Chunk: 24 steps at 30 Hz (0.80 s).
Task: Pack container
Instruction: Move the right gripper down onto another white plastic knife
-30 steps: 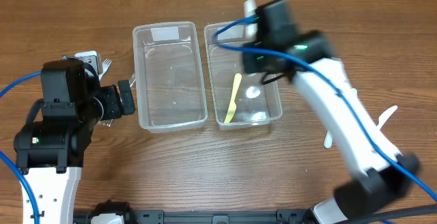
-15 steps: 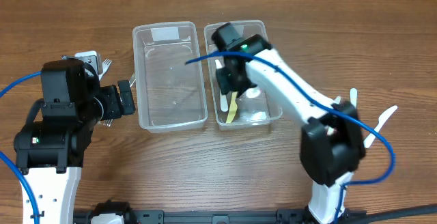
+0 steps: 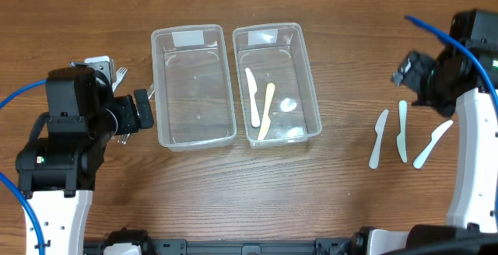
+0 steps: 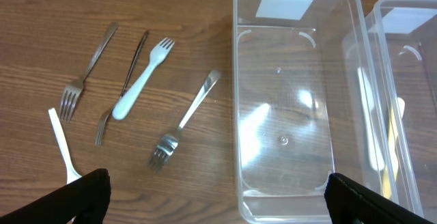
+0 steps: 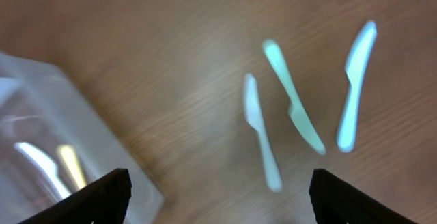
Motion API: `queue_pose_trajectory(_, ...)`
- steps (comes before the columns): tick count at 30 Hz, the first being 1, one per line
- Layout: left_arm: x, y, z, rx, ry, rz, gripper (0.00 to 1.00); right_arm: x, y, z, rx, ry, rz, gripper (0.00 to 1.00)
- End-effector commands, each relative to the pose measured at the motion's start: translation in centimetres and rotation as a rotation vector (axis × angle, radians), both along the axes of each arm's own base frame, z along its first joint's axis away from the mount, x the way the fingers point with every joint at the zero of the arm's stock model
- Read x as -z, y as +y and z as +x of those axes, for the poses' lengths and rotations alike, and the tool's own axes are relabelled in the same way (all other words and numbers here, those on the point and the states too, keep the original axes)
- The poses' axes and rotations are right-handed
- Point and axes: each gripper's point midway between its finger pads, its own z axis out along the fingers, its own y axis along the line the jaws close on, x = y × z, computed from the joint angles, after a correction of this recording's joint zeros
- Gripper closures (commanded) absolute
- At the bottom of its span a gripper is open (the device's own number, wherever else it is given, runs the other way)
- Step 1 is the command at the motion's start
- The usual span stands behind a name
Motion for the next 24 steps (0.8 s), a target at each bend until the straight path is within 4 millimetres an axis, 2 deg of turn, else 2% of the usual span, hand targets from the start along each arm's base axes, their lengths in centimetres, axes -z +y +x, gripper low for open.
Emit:
queue_pose_trajectory(1, -1.0, 0.0, 0.5, 0.004, -0.030, 0.008, 0.00, 6.3, 0.1, -2.1, -0.019, 0.135, 0.075, 0.10)
queue_pose_trajectory(4, -1.0, 0.0, 0.4, 0.004, -0.029, 0.008, 0.00, 12.3, 0.7, -4.1, -0.016, 0.216, 0.108, 0.10)
queue_pose_trajectory(7, -1.0, 0.0, 0.4, 0.004, -0.029, 0.008, 0.00, 16.4, 1.2, -6.0, -0.012, 0.262, 0.121, 0.09)
queue_pose_trajectory(9, -1.0, 0.0, 0.4, 0.004, -0.028, 0.008, 0.00, 18.3, 1.8, -6.4, 0.000, 0.261, 0.152, 0.05)
queue_pose_trajectory(16, -0.9, 0.0, 0.4, 0.005, -0.026, 0.008, 0.00, 20.6, 1.7, -6.4, -0.003, 0.238, 0.141, 0.02)
queue_pose_trajectory(19, -0.9, 0.0, 0.4, 0.004, -0.026, 0.008, 0.00, 21.7, 1.9, -7.0, -0.021, 0.243, 0.137, 0.02)
queue_pose_trajectory(24, -0.9, 0.0, 0.4, 0.004, -0.026, 0.009, 0.00, 22.0, 1.9, -7.2, -0.021, 0.244, 0.138, 0.04)
